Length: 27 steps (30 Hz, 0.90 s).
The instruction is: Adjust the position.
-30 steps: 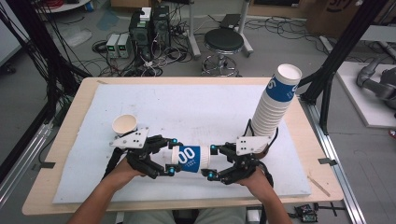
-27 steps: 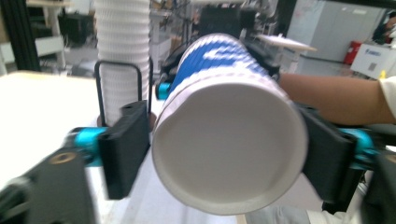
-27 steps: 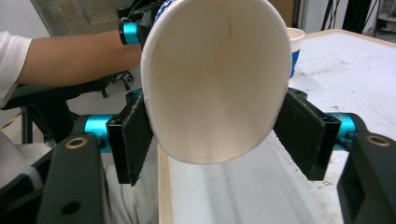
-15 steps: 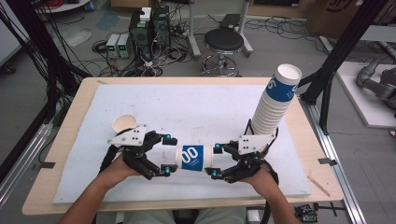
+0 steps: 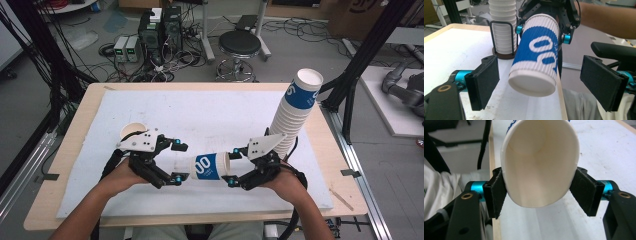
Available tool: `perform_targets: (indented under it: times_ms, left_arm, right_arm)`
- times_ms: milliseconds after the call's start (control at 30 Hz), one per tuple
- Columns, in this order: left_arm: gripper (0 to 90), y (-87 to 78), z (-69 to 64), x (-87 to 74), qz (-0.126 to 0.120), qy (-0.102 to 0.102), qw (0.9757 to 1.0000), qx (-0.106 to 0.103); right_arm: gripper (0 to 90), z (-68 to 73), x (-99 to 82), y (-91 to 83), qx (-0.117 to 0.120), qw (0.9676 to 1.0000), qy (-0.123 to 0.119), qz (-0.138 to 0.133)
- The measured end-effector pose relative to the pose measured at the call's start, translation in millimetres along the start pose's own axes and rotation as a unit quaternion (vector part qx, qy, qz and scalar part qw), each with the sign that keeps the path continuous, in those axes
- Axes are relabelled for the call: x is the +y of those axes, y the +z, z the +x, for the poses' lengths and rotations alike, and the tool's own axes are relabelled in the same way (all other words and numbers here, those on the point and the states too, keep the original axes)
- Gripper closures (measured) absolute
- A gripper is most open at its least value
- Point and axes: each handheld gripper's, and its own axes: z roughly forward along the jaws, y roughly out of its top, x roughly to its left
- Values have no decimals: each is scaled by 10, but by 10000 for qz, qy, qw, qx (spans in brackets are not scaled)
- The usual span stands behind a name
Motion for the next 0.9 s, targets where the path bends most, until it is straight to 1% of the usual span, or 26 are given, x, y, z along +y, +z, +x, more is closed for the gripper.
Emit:
perform_targets:
  times_ms: [67,100,167,233,300,333,433,500,633,900]
  left_arm:
    - [158,19,0,24,88,15,10000,-2]
    - [157,31,1,33,154,26,9999,11]
    - [157,59,12,45,294,31,9996,1]
    - [157,95,19,57,412,34,9991,3]
    - [158,132,25,68,552,58,9985,-15]
    - [160,152,26,73,614,105,9981,-14]
    - [170,204,34,86,837,171,9963,-80]
    - [184,239,36,92,949,184,9953,-90]
    - [206,304,38,98,1187,204,9926,-162]
    - [229,421,38,100,1625,243,9860,-278]
  right_arm:
    - [329,5,40,10,14,9999,18,159]
    - [329,-2,61,17,21,9998,-60,179]
    - [329,3,103,25,35,9996,-80,280]
    - [329,0,147,36,39,9992,-167,365]
    - [329,7,210,51,44,9981,-244,568]
    - [329,13,239,58,47,9975,-252,665]
    - [329,16,321,86,14,9949,-434,909]
    - [329,29,366,104,11,9931,-456,1076]
    - [329,44,432,151,49,9900,-579,1289]
    - [329,78,504,264,85,9836,-715,1655]
